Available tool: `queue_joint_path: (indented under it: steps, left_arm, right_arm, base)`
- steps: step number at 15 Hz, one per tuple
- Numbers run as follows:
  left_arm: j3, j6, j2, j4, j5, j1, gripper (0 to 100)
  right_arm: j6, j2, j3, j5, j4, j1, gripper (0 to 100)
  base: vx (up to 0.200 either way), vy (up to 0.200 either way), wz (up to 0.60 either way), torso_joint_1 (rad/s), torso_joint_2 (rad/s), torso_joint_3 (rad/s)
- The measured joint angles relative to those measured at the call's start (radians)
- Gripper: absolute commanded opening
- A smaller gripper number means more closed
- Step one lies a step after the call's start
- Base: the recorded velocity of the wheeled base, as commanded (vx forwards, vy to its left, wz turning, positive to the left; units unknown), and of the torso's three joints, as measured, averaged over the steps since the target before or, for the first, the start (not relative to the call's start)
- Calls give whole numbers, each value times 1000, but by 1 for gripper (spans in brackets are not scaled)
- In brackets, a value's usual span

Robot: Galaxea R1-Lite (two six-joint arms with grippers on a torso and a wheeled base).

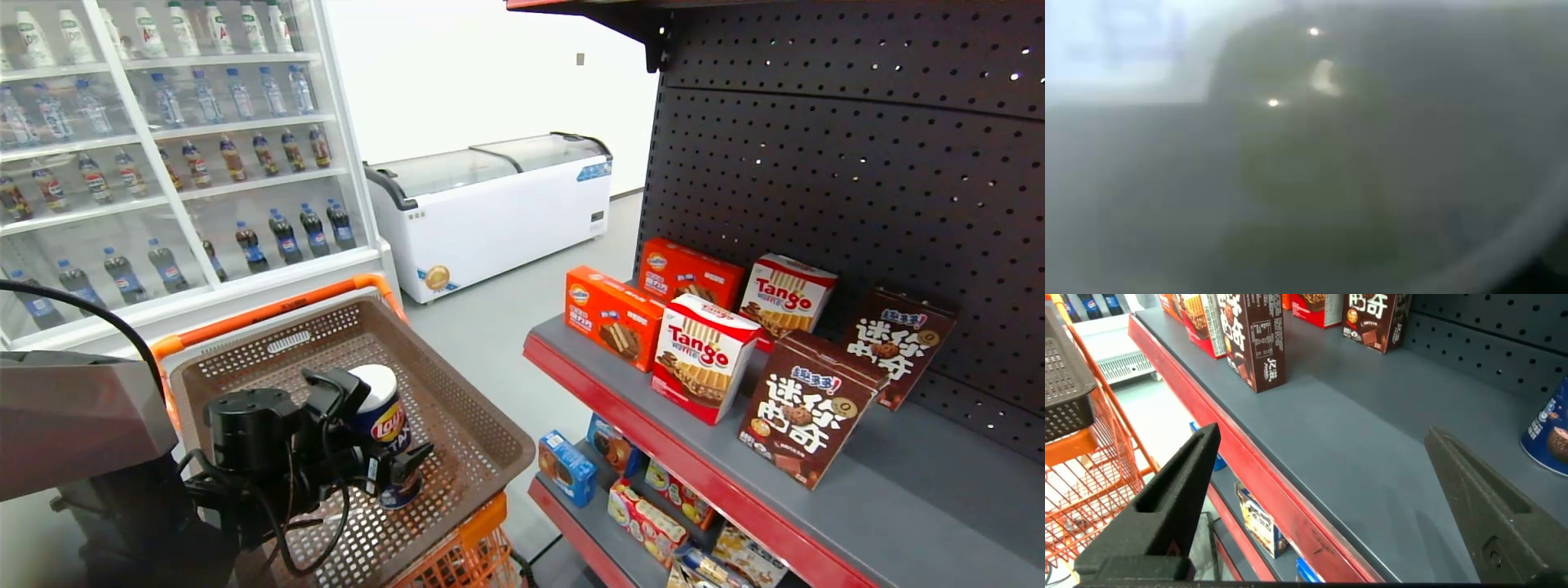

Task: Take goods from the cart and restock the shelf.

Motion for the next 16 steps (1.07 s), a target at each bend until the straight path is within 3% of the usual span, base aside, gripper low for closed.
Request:
queue_joint_path:
  steps: [5,6,10,12,16]
  left_arm:
    - [1,27,36,-24,0,2,100]
    - [1,28,42,-34,0,2,0]
    - [-18,24,51,-28,23,0,0]
    - [-27,26,47,21,29,2,0]
    - [-53,12,-69,148,124,7,0]
  right_arm:
    - [0,0,0,0,0,0,100]
    - [0,0,0,0,0,0,100]
    - [0,0,0,0,0,0,100]
    - [0,0,0,0,0,0,100]
    - [0,0,0,0,0,0,100]
  base:
    - [0,0,0,0,0,0]
    - [0,0,0,0,0,0]
    - [0,0,0,0,0,0]
    - [0,0,0,0,0,0]
    - [0,0,0,0,0,0]
